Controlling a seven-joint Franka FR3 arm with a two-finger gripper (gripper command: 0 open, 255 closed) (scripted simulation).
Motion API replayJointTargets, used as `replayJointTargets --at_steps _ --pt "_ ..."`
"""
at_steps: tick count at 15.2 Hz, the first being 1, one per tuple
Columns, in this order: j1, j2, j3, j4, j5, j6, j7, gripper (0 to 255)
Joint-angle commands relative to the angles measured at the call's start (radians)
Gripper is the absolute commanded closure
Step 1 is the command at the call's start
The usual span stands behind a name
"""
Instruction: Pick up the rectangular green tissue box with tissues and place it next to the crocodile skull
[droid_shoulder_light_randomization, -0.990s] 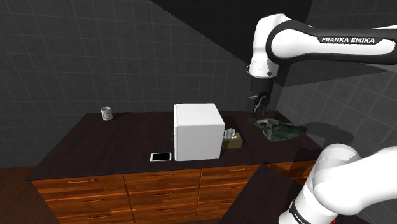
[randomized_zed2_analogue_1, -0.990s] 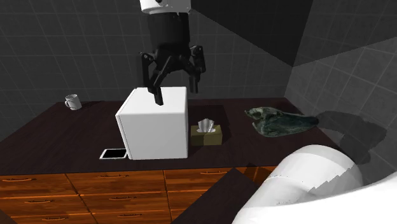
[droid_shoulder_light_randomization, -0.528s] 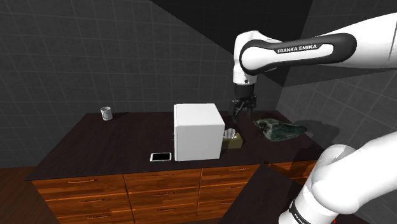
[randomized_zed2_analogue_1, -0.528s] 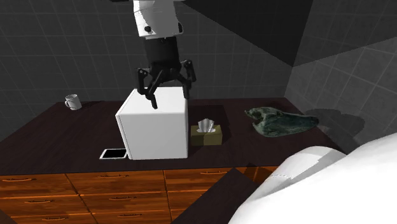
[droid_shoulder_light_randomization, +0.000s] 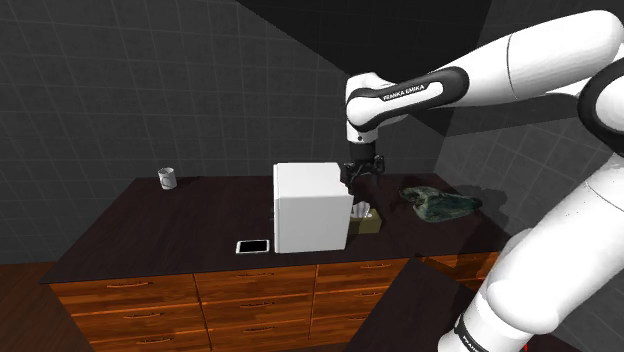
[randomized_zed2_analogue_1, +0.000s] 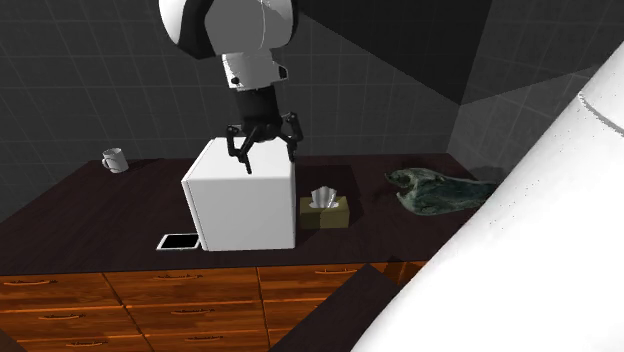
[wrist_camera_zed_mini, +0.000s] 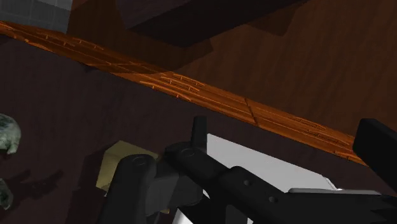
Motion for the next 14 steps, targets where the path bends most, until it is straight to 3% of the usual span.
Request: replayJointTargets --at_steps 1,14 --pt "-0.012 0.084 -0.007 0.037 -0.005 0.037 0.035 0" --pt "-0.093 0.571 -0.085 0.400 -0.004 0.094 0.198 0"
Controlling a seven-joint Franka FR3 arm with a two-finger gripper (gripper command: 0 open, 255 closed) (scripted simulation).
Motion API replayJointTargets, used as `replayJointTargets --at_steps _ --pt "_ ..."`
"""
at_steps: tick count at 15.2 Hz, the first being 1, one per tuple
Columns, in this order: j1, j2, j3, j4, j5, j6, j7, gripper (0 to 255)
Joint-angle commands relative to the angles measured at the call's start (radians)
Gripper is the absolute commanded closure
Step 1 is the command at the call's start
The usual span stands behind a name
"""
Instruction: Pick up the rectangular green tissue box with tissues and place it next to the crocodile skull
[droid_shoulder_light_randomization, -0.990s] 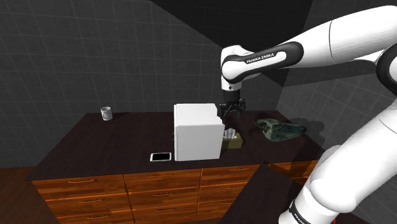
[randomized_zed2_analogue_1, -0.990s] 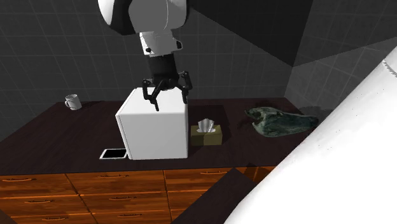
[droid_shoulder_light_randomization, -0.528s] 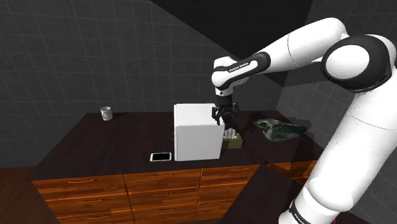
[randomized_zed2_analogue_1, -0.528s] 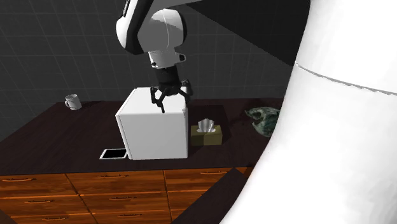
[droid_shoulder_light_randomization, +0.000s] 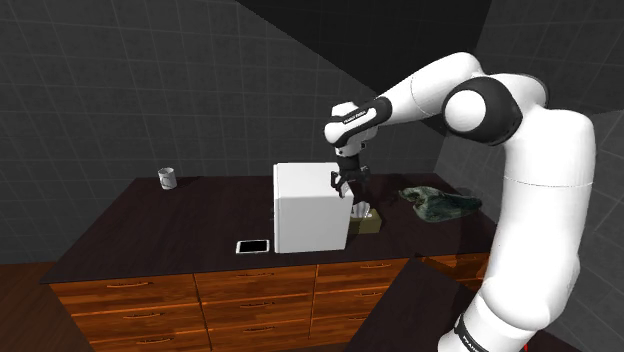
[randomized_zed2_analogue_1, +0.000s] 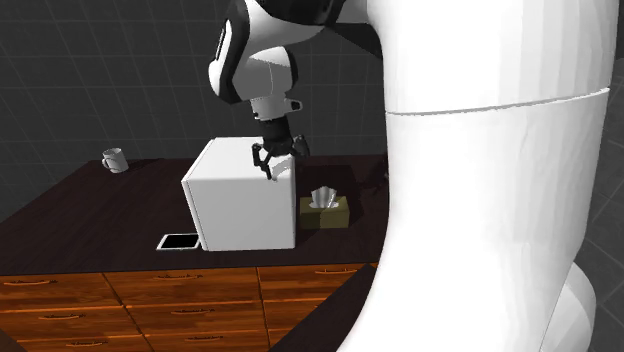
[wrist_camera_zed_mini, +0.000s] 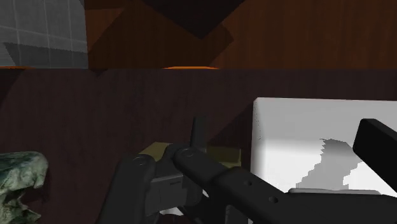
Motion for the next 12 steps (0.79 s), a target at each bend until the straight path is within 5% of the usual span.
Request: replayJointTargets --at_steps 1,5,6,12 --pt "-0.017 0.091 -0.020 0.073 -0.010 0.025 0.022 0" --pt "-0.023 0.240 -0.079 0.218 0.025 0.006 0.050 0" --pt "-0.019 0.154 -0.053 0.216 0.163 -0.270 0.042 0" --pt "-0.038 0.292 -0.095 0.322 0.156 -0.217 0.070 0"
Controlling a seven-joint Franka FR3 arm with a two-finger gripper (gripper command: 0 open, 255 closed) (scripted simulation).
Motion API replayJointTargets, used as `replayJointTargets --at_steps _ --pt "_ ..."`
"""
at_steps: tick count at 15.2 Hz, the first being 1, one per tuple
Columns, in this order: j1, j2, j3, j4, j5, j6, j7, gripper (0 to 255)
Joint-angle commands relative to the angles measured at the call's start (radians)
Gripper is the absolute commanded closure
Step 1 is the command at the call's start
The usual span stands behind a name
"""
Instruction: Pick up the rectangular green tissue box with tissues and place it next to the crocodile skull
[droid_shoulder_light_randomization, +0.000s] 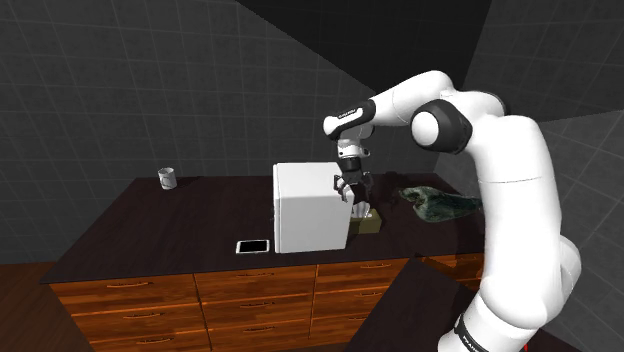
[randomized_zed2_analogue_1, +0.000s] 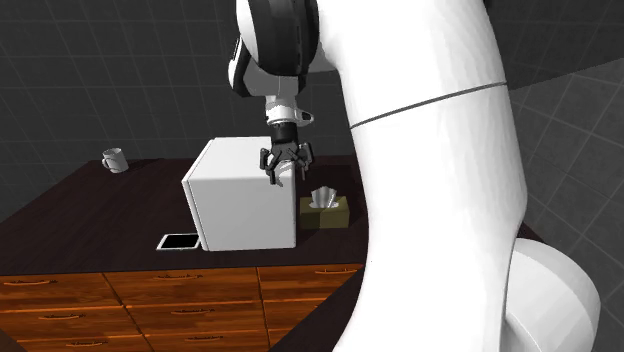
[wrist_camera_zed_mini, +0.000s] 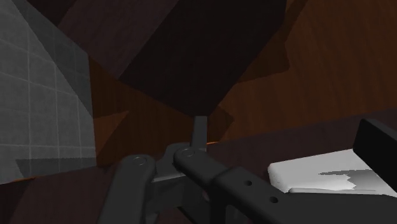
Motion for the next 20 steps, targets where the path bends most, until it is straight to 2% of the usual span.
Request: replayJointTargets --at_steps 1,2,3,8,11,12,16,20 --pt "-0.005 0.092 -0.032 0.062 -0.059 0.171 0.012 0" --pt "0.004 0.124 -0.059 0.089 -0.048 0.177 0.011 0" --pt "0.003 0.055 -0.037 0.046 0.065 -0.077 0.004 0" --pt "-0.005 0.142 -0.067 0.109 0.047 -0.003 0.014 0" --pt "0.015 0.219 -0.132 0.170 0.061 0.040 0.008 0" --pt "0.020 0.127 -0.107 0.132 0.154 -0.202 0.012 0" --pt "0.019 0.182 -0.130 0.165 0.136 -0.133 0.011 0" --pt "0.051 0.276 -0.220 0.229 0.154 -0.059 -0.008 0"
